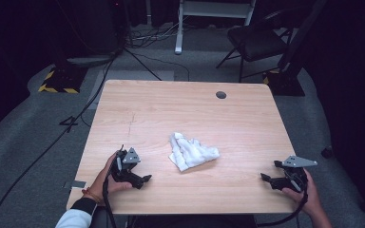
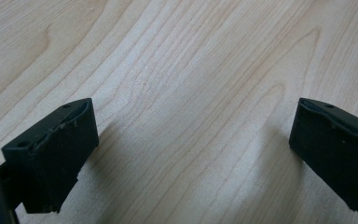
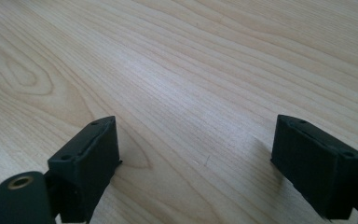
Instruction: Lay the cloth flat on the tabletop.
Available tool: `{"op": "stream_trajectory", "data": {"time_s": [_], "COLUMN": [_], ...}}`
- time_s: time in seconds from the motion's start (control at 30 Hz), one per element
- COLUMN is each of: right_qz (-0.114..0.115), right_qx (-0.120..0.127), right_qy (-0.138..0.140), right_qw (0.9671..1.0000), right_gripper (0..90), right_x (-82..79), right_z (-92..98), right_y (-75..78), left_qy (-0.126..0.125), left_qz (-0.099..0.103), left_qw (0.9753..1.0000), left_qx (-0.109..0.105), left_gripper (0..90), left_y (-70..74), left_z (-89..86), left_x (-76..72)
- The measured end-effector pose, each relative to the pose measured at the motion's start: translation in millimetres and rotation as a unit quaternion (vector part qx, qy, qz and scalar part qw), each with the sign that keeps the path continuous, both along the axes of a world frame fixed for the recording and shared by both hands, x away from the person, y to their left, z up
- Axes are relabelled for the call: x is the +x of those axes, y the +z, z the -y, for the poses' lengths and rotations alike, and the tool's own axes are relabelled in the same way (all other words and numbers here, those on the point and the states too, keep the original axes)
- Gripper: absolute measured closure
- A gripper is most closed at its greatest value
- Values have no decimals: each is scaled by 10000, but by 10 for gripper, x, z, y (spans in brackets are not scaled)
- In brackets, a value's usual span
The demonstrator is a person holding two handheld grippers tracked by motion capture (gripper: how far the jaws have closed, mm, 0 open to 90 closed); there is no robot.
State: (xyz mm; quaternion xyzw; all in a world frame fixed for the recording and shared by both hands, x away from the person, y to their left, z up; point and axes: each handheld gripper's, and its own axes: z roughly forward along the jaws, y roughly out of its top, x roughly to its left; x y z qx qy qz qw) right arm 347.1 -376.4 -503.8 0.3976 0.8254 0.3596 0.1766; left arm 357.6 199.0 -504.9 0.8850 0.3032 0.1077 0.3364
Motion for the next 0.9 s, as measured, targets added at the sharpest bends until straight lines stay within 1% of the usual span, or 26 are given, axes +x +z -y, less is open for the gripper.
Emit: {"op": "stream_trajectory", "data": {"time_s": [0.2,0.3,0.37,0.4,0.43,0.47,0.5,0.57,0.6,0.63,0.7,0.73,0.8,0.9], "right_qz": [-6,9,-18,-18,-56,-91,-160,-156,-171,-153,-82,-6,104,256], "right_qx": [-3,12,-15,-15,-58,-93,-148,-229,-239,-210,-96,-136,-310,-346], "right_qy": [25,95,190,190,230,244,238,262,302,371,626,715,894,1239], "right_qw": [10000,10000,9998,9998,9997,9996,9995,9993,9991,9990,9980,9974,9955,9914], "right_gripper": [155,177,177,177,170,169,166,189,217,221,224,240,266,317], "right_x": [13,16,42,42,78,92,116,152,176,205,264,291,341,399], "right_z": [-8,-19,-23,-23,-43,-51,-70,-117,-156,-201,-317,-397,-584,-921], "right_y": [1,3,11,11,20,28,43,59,72,91,154,191,267,381], "left_qy": [10,32,51,51,56,56,-7,-30,-28,-60,-67,-93,-91,-101], "left_qz": [2,-5,-25,-25,-19,-19,-21,-1,-4,-1,-1,1,-4,23], "left_qw": [10000,10000,10000,10000,10000,10000,10000,10000,10000,10000,10000,10000,10000,9999], "left_qx": [-5,-3,-7,-7,-20,-20,-12,-7,-8,-1,-5,4,-5,-34], "left_gripper": [3,2,0,0,0,0,0,2,3,4,4,4,5,24], "left_y": [0,1,2,2,0,0,1,2,2,3,3,4,5,8], "left_z": [60,102,146,146,191,191,228,266,288,310,356,378,427,506], "left_x": [53,90,121,121,145,145,169,193,204,218,248,265,299,361]}}
